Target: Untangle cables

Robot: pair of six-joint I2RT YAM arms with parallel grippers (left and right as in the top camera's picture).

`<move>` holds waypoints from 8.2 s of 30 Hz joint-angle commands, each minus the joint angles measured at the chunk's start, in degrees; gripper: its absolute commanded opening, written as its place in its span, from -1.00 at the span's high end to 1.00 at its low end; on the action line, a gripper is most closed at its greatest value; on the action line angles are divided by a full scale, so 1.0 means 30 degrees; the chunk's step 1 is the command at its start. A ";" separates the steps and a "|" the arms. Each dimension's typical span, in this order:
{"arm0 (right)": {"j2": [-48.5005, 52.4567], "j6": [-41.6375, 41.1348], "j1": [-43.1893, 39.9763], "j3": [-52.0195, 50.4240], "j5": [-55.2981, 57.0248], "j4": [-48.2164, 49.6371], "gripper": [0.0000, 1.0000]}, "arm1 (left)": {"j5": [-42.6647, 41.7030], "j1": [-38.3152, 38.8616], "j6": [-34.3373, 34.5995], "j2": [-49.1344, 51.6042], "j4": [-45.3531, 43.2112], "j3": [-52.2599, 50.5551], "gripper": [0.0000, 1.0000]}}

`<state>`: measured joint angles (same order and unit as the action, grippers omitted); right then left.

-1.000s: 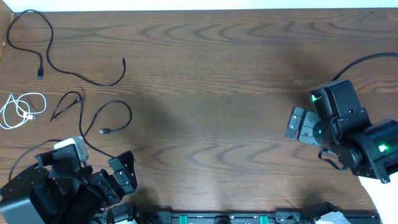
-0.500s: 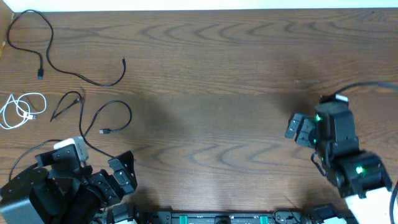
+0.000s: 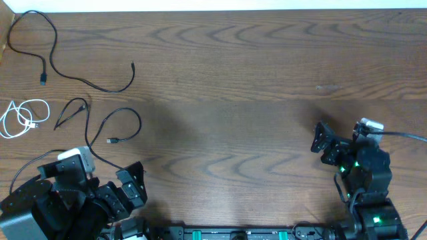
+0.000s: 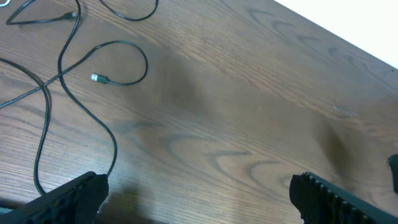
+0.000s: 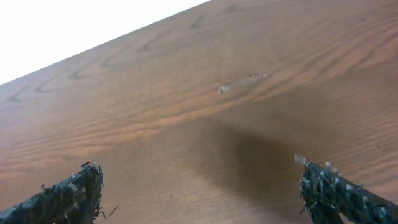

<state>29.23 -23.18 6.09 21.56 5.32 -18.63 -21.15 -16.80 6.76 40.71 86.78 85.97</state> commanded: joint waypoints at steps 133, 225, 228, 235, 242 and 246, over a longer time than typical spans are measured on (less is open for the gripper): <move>-0.9639 0.9027 -0.1639 -0.7089 -0.1180 0.4794 -0.98 | -0.0233 0.0044 -0.0240 -0.0015 -0.0007 0.0168 -0.96; -0.9639 0.9027 -0.1639 -0.7089 -0.1180 0.4794 -0.98 | 0.3810 0.5005 0.1523 -1.3544 -2.9871 -2.8487 -0.96; -0.9639 0.9027 -0.1639 -0.7089 -0.1180 0.4794 -0.99 | 0.4328 0.5136 0.1581 -1.3544 -2.9988 -2.8582 -0.96; -0.9639 0.9027 -0.1639 -0.7089 -0.1180 0.4794 -0.98 | 0.5792 0.5646 0.1574 -1.3544 -2.8013 -2.8582 -0.96; -0.9639 0.9027 -0.1639 -0.7089 -0.1180 0.4794 -0.99 | 0.5931 0.5705 0.0415 -1.3551 -2.7583 -2.8582 -0.96; -0.9639 0.9027 -0.1639 -0.7089 -0.1180 0.4794 -0.98 | 0.5938 0.5850 -0.2069 -1.3551 -2.7576 -2.8582 -0.95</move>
<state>0.69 3.40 1.45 0.38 1.89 -3.99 -3.62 0.25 7.09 0.58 1.54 0.99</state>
